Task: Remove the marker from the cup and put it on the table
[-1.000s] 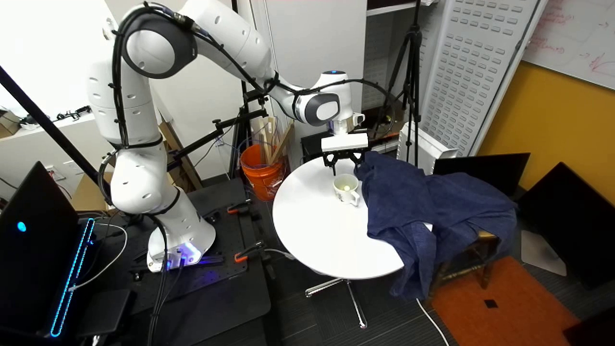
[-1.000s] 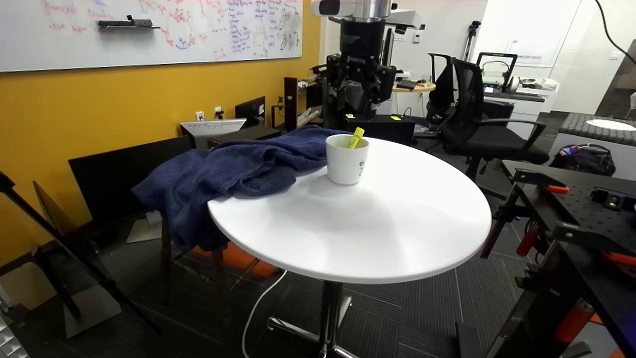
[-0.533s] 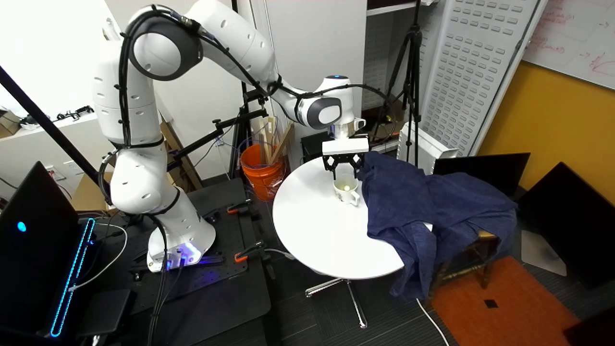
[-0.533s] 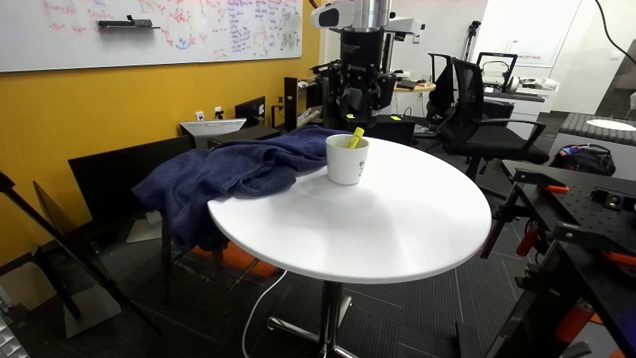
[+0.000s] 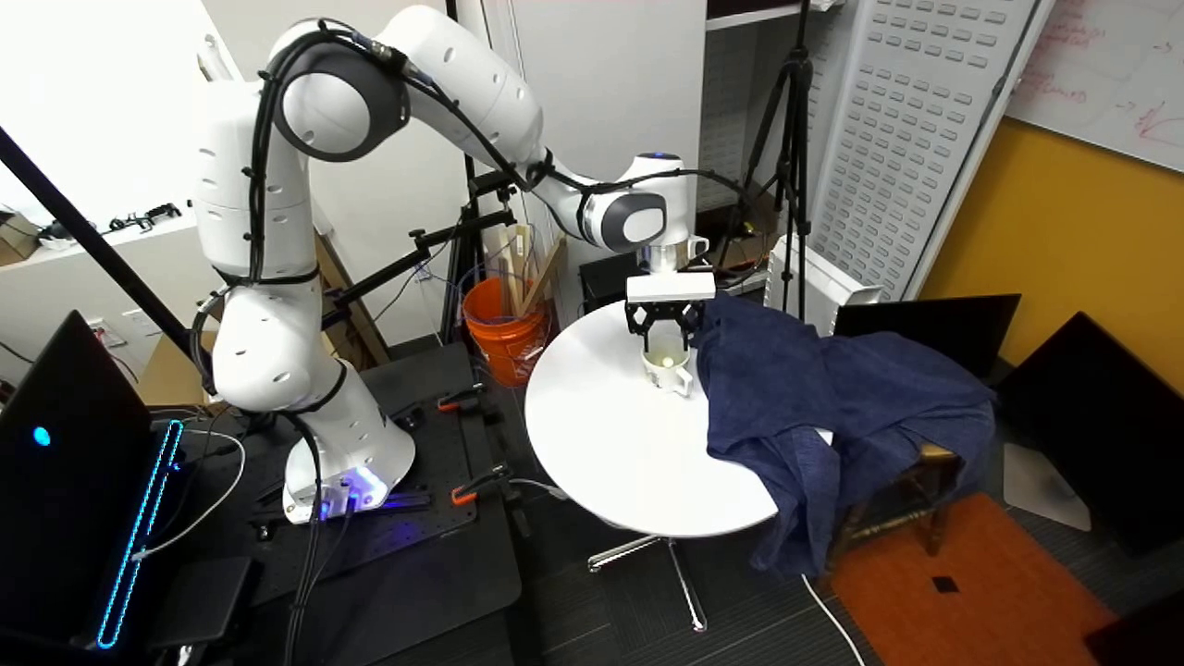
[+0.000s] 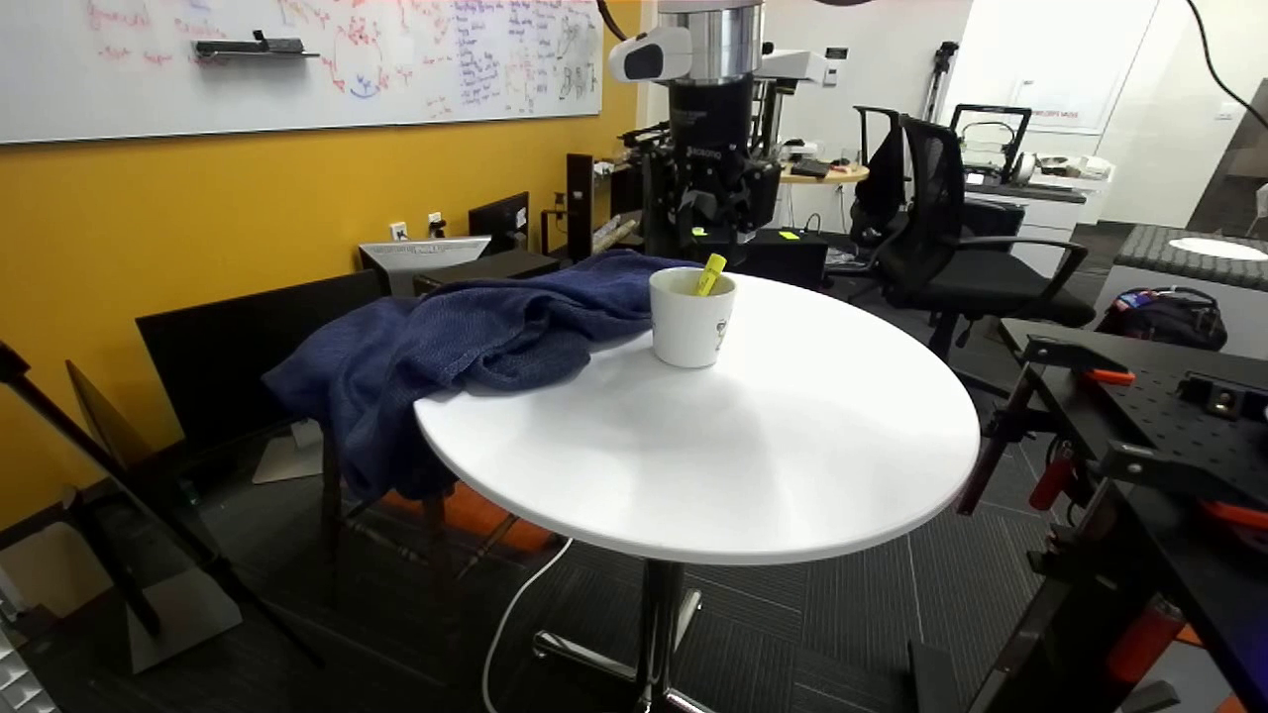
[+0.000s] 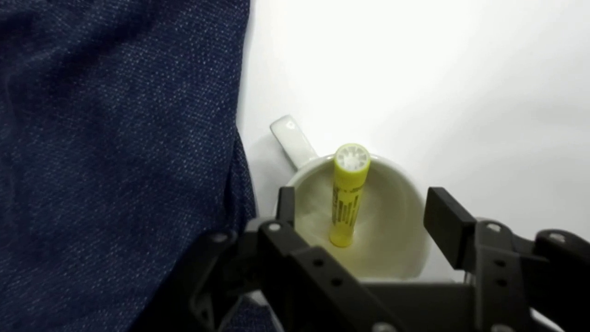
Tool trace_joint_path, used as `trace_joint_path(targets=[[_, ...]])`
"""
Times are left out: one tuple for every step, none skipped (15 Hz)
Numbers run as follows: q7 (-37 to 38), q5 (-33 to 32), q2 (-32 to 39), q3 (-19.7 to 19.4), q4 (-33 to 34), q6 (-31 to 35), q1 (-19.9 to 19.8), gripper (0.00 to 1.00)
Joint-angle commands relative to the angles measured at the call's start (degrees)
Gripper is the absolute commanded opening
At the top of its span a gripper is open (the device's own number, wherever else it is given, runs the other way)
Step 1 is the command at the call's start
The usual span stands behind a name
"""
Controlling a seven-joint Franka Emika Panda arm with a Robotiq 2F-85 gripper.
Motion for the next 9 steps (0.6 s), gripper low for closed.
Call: trace_joint_path(targets=[[2.51,-2.11,2.03,0.23,3.0,-2.82,-0.03,0.73],[2.74,-2.45,2.38,0.12,3.3,-3.03,0.06,0.72],[2.78,-2.64,2.73,0.1,3.61,-3.2,0.06,0.72],[2.93,-3.0,3.0,0.07,3.89,-3.53,0.1,0.7],[3.02,-3.3,3.29,0.06,4.17,-3.74,0.1,0.68],[3.29,-3.62,3.55,0.04,4.39,-4.0,0.13,0.65],[3.6,-3.83,3.78,0.07,4.59,-4.14,0.11,0.63],[3.77,-4.04,3.97,0.08,4.73,-4.4,0.13,0.6],[3.8,-4.1,4.11,0.09,4.88,-4.68,0.15,0.57]])
